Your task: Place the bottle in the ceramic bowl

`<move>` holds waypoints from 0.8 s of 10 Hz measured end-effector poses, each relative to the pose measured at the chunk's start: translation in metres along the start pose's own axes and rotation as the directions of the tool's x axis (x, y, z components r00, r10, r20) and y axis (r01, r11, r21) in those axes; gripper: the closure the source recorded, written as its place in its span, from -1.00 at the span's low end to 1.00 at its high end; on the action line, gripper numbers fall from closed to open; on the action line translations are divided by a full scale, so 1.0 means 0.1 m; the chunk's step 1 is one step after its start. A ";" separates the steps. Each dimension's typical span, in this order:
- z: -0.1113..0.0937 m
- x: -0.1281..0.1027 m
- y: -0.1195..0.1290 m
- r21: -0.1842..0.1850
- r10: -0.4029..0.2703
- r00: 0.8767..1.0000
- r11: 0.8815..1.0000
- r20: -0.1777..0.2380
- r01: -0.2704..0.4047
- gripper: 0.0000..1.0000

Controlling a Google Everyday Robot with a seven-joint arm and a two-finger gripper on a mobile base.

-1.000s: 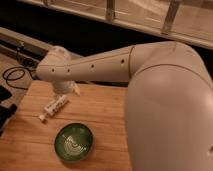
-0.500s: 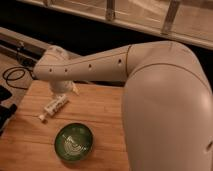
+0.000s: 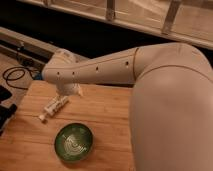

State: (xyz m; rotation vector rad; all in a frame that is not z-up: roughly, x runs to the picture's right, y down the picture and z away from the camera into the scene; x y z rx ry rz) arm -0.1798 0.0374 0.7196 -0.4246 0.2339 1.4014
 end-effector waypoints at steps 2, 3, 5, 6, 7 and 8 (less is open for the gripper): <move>0.09 -0.15 0.21 -0.004 -0.029 0.999 1.000 0.017 0.029 -0.30; 0.16 -0.28 0.37 -0.004 -0.043 0.999 0.999 0.031 0.043 -0.30; 0.36 -0.55 0.82 -0.016 -0.075 0.995 0.997 0.059 0.076 -0.30; 0.49 -0.66 1.03 -0.026 -0.093 0.994 0.995 0.062 0.095 -0.30; 0.57 -0.73 1.14 -0.030 -0.104 0.993 0.994 0.062 0.106 -0.30; 0.64 -0.77 1.22 -0.032 -0.112 0.992 0.993 0.062 0.114 -0.30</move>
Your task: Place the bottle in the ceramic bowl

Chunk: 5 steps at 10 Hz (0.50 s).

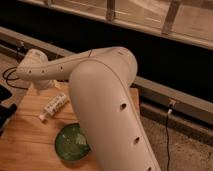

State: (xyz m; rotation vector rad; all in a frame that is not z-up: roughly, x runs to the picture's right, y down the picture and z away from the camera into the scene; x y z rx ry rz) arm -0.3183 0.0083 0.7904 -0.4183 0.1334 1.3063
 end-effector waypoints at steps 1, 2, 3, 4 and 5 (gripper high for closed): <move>0.00 -0.01 -0.01 0.001 0.000 1.000 1.000 0.001 0.000 -0.30; 0.00 -0.01 -0.01 0.002 0.000 1.000 1.000 0.001 0.000 -0.30; 0.00 -0.01 -0.04 0.006 0.001 1.000 1.000 0.000 -0.001 -0.30; 0.01 0.00 -0.06 0.020 0.004 1.000 1.000 -0.008 -0.004 -0.30; 0.09 0.04 -0.07 0.033 0.013 1.000 0.999 -0.026 -0.012 -0.30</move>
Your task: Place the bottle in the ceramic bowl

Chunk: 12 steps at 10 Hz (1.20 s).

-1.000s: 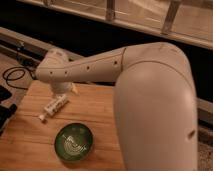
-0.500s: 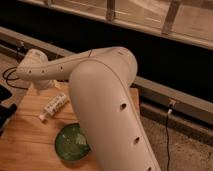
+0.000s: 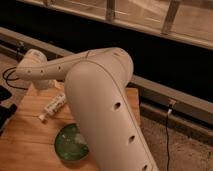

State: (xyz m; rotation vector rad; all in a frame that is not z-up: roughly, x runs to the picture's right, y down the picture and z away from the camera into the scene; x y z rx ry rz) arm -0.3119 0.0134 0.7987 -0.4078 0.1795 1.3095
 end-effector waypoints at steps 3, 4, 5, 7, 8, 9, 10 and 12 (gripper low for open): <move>0.45 0.14 0.00 0.015 0.031 0.997 0.999 -0.077 -0.030 -0.30; 0.68 0.22 0.04 0.018 0.036 0.993 0.999 -0.114 -0.034 -0.30; 0.92 0.31 0.10 0.025 0.043 0.985 0.999 -0.166 -0.040 -0.30; 1.04 0.35 0.13 0.030 0.055 0.978 0.998 -0.203 -0.050 -0.30; 1.10 0.36 0.15 0.036 0.058 0.974 0.998 -0.219 -0.052 -0.30; 1.17 0.40 0.19 0.040 0.063 0.969 0.998 -0.241 -0.055 -0.30; 1.23 0.42 0.22 0.040 0.069 0.964 0.997 -0.257 -0.061 -0.30; 1.31 0.44 0.23 0.040 0.077 0.958 0.997 -0.277 -0.069 -0.29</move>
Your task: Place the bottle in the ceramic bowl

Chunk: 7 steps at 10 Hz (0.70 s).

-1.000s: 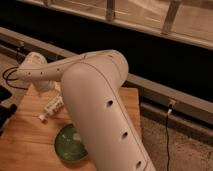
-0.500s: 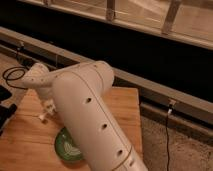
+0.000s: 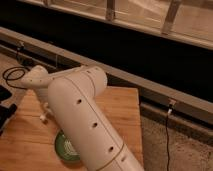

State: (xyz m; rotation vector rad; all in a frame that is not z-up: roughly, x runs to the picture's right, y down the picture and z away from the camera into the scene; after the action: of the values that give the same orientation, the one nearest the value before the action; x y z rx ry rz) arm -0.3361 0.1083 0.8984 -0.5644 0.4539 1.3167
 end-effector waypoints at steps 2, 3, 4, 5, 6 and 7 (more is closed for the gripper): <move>-0.01 0.02 0.04 0.000 -0.013 1.000 1.000 0.002 0.013 -0.03; -0.03 0.01 0.05 -0.009 -0.018 1.000 1.000 0.012 0.018 0.23; -0.04 0.02 0.04 -0.015 -0.018 1.000 1.000 0.013 0.018 0.39; -0.05 0.02 0.05 -0.028 -0.020 1.000 0.999 0.016 0.020 0.57; -0.05 0.02 0.06 -0.046 -0.023 1.000 0.999 0.017 0.023 0.75; -0.08 0.02 0.06 -0.083 -0.026 0.999 0.996 0.024 0.028 0.94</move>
State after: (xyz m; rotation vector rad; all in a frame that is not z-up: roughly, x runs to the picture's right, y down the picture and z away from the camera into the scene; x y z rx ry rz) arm -0.3420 0.1055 0.8900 -0.6224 0.3728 1.3192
